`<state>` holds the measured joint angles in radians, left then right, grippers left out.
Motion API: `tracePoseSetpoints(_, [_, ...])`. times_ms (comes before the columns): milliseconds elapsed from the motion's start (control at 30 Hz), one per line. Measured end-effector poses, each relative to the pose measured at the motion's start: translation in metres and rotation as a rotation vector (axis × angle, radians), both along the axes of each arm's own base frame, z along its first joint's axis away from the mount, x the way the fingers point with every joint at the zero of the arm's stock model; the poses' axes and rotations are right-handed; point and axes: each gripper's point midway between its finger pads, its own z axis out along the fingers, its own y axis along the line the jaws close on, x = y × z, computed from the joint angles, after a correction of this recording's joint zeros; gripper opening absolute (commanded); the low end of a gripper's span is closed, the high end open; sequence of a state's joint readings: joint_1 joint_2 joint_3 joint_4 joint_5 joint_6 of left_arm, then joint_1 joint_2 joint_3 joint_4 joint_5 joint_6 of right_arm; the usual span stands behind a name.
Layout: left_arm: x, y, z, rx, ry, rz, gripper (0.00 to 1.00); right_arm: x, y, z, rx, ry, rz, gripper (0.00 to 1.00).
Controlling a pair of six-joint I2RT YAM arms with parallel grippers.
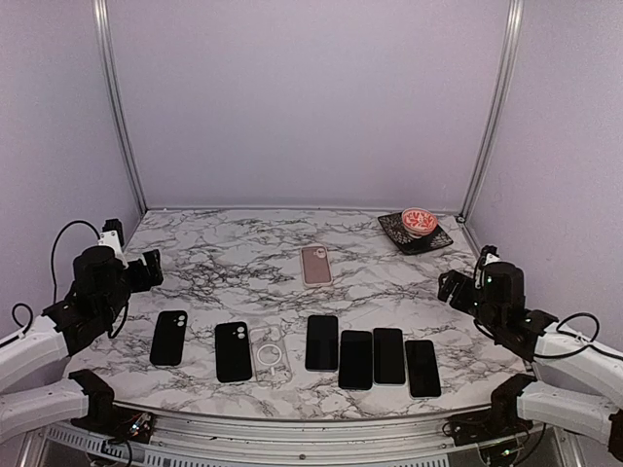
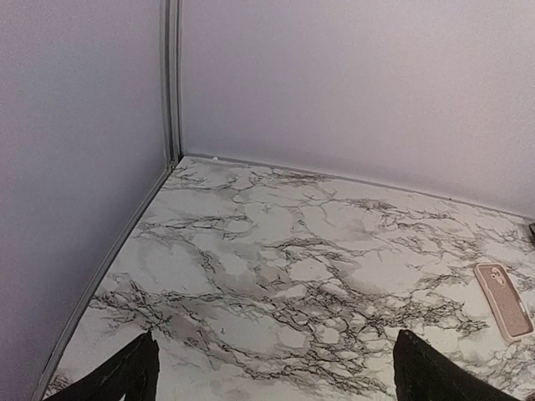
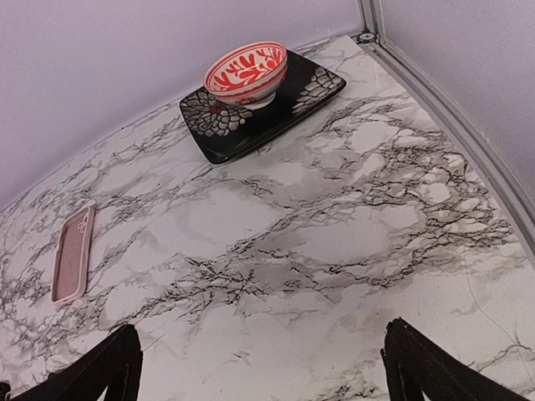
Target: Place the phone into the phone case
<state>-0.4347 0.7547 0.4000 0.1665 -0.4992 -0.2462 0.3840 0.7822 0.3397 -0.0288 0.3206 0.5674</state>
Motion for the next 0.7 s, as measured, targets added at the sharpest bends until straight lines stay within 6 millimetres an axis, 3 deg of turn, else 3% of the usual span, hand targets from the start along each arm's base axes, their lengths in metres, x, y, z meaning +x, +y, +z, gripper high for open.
tracePoseSetpoints(200, [-0.004,0.005,-0.008,-0.015,0.027,0.024,0.99,-0.002,-0.004,-0.002,0.009,0.022,-0.027,0.99])
tracePoseSetpoints(367, [-0.003,-0.002,-0.003,-0.088,0.019,0.004,0.99,0.003,0.009,0.019,0.063,-0.028,0.026,0.99])
tracePoseSetpoints(467, [-0.002,-0.014,0.008,-0.135,-0.007,-0.058,0.99,0.008,0.030,0.041,0.125,-0.111,0.133,0.98])
tracePoseSetpoints(600, [0.000,-0.042,0.020,-0.110,-0.016,-0.227,0.99,0.017,0.068,0.056,0.180,-0.122,0.307,0.86])
tracePoseSetpoints(700, [0.010,-0.064,0.027,-0.076,0.016,-0.325,0.99,0.038,0.116,0.068,0.150,-0.064,0.432,0.81])
